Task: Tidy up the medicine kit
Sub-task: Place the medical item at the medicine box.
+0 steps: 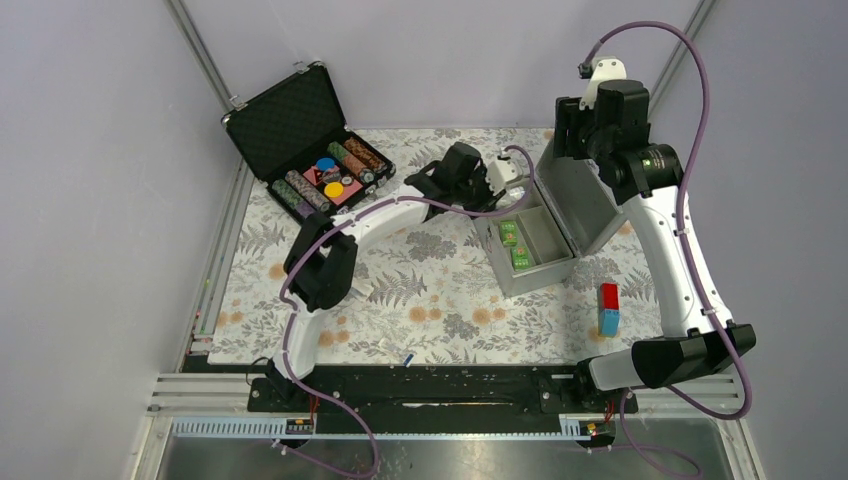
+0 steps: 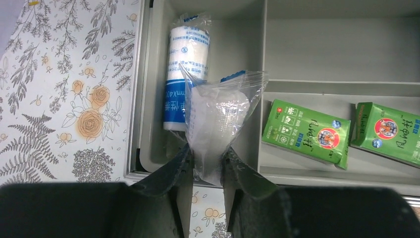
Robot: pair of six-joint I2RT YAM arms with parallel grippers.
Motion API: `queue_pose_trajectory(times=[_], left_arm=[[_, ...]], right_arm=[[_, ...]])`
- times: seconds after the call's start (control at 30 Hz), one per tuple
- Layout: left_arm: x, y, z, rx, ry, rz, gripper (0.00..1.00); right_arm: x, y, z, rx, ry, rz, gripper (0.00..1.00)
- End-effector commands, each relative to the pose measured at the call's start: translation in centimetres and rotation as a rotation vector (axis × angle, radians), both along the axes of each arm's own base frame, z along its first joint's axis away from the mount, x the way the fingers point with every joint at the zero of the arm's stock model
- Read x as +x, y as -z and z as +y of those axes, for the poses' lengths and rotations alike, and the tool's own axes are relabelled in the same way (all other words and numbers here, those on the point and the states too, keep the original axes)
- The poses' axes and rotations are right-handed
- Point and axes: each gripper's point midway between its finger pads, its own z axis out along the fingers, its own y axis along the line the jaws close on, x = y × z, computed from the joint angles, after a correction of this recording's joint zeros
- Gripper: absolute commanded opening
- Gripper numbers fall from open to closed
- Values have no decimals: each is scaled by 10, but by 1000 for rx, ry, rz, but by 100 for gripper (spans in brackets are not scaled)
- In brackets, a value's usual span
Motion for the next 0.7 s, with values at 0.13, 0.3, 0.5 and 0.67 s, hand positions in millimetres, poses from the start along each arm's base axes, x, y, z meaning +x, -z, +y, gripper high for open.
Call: queue_pose_trajectory(times=[0.13, 0.3, 0.5, 0.67], left_arm=[[2, -13, -14, -68, -43, 6, 34], [-1, -17, -25, -121, -47, 23, 40], [1, -21, -28, -143, -60, 9, 61], [0, -34, -22, -154, -65, 30, 68]], right_arm=[[0, -22, -4, 60, 24, -78, 66], [-1, -17, -5, 61, 25, -67, 66], [-1, -12, -2, 67, 12, -55, 66], [-3, -8, -1, 68, 2, -45, 66]])
